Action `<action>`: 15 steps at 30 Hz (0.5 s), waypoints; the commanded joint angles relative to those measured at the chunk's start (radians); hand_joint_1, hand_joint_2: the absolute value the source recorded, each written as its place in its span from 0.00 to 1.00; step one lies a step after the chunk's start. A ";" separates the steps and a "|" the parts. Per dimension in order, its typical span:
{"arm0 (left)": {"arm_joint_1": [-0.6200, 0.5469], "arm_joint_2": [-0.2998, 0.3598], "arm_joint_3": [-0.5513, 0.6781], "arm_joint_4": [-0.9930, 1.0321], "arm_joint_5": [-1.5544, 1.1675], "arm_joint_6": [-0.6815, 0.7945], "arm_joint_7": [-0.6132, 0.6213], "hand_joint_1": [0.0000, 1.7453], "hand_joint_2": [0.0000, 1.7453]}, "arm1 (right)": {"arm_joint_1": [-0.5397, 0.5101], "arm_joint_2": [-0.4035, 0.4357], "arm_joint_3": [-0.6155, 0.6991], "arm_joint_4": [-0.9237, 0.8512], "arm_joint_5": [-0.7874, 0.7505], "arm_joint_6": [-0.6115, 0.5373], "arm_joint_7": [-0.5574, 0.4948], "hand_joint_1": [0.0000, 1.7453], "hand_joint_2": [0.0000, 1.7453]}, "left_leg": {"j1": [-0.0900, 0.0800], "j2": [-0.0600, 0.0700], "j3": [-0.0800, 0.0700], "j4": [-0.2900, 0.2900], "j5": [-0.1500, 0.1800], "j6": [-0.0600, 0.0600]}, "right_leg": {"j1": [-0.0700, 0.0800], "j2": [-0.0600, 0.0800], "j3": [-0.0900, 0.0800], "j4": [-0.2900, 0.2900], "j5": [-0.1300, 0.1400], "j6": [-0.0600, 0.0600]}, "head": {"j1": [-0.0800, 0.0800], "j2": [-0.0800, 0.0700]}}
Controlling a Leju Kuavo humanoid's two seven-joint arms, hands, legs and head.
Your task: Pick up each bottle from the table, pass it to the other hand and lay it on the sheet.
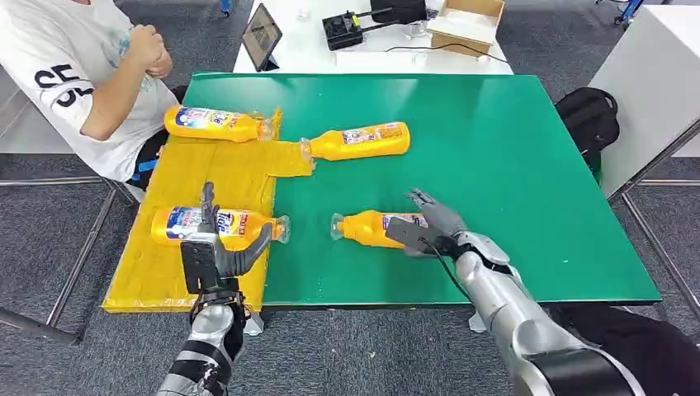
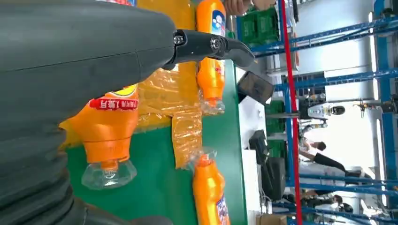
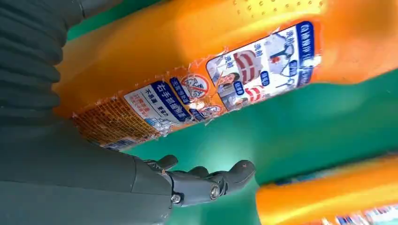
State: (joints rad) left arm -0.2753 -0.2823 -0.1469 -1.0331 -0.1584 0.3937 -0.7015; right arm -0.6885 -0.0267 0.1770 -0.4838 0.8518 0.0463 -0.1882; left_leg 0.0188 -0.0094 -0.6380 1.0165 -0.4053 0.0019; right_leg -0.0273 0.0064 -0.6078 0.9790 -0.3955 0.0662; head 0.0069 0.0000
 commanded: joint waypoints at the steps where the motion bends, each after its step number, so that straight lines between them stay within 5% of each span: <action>1: -0.084 -0.014 -0.004 0.156 0.016 -0.027 0.003 0.00 1.00 | -0.153 -0.061 0.044 0.190 -0.001 0.157 0.078 0.05 1.00 | 0.000 -0.002 0.001 0.000 0.000 0.001 | 0.000 -0.003 0.002 0.000 -0.001 -0.002 | 0.000 0.000; 2: -0.088 -0.015 -0.005 0.162 0.017 -0.032 0.003 0.00 1.00 | -0.151 -0.063 0.043 0.193 -0.005 0.169 0.079 0.19 1.00 | 0.000 -0.001 0.001 0.000 0.001 0.002 | 0.000 -0.002 0.002 0.000 0.000 -0.002 | 0.000 0.000; 3: -0.093 -0.017 -0.007 0.168 0.019 -0.038 0.003 0.00 1.00 | -0.144 -0.068 0.038 0.197 -0.013 0.184 0.075 0.66 1.00 | 0.000 -0.001 0.002 0.000 0.000 0.002 | 0.000 -0.003 0.003 0.000 -0.001 -0.003 | 0.000 0.000; 4: -0.097 -0.020 -0.008 0.177 0.021 -0.045 0.003 0.00 1.00 | -0.132 -0.080 0.038 0.201 -0.019 0.204 0.066 0.78 1.00 | 0.000 -0.002 0.002 0.000 0.000 0.002 | 0.000 -0.003 0.003 0.000 0.000 -0.002 | 0.000 0.000; 9: -0.109 -0.025 -0.013 0.200 0.026 -0.052 0.003 0.00 1.00 | -0.095 -0.105 0.047 0.205 -0.025 0.225 0.047 0.92 1.00 | 0.000 -0.003 0.002 -0.001 0.001 0.002 | 0.000 -0.004 0.004 -0.001 0.000 -0.001 | 0.000 0.000; 15: -0.114 -0.027 -0.019 0.215 0.029 -0.062 0.003 0.00 1.00 | -0.089 -0.127 0.065 0.207 -0.025 0.270 0.041 0.97 1.00 | 0.000 -0.004 0.003 -0.001 0.000 0.002 | 0.001 -0.005 0.005 -0.002 -0.001 -0.002 | 0.000 0.000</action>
State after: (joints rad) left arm -0.3335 -0.3105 -0.1488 -0.9270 -0.1358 0.3418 -0.7015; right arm -0.7917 -0.1072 0.1903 -0.3818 0.8255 0.2663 -0.1473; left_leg 0.0180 -0.0099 -0.6388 1.0171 -0.4049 0.0029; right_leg -0.0278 0.0061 -0.6081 0.9790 -0.3950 0.0674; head 0.0069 0.0000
